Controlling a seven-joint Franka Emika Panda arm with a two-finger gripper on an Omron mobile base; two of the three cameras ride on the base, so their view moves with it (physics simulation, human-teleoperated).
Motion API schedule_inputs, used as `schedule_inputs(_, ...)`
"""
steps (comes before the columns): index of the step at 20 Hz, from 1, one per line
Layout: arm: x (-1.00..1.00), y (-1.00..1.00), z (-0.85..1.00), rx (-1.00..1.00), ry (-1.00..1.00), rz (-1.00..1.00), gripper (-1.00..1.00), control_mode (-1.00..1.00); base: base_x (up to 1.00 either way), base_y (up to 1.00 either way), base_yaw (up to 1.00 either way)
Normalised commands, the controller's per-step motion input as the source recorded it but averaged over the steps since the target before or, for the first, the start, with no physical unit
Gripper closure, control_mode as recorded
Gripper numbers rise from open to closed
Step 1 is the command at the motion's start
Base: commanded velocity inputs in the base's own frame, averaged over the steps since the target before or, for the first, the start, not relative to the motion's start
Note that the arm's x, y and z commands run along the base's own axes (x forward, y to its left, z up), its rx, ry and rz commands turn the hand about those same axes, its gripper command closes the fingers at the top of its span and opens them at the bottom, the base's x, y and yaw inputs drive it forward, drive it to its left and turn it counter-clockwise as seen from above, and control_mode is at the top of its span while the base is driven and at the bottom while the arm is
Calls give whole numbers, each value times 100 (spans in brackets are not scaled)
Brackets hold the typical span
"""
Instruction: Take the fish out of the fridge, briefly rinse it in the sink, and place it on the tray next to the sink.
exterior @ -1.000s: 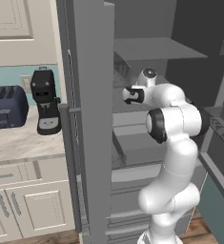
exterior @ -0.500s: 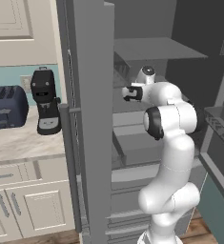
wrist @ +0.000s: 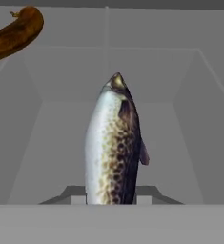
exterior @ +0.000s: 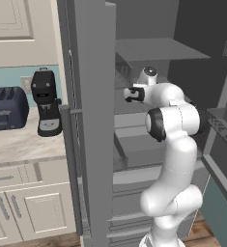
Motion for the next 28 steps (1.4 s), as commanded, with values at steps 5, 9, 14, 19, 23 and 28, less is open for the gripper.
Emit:
schedule_inputs(5,-55,12,0,-1,-9,0,100,-100,0,0,0)
schedule_inputs(9,-100,28,28,-8,-28,-1,100,-100,0,0,0)
schedule_inputs(14,-100,31,77,-9,-29,0,100,-100,0,0,0)
schedule_inputs(19,-100,26,98,6,13,-1,100,-100,0,0,0)
schedule_inputs(23,-100,17,78,22,47,-6,100,-100,0,0,0)
schedule_inputs(28,-100,30,5,10,37,-2,100,-100,0,0,0)
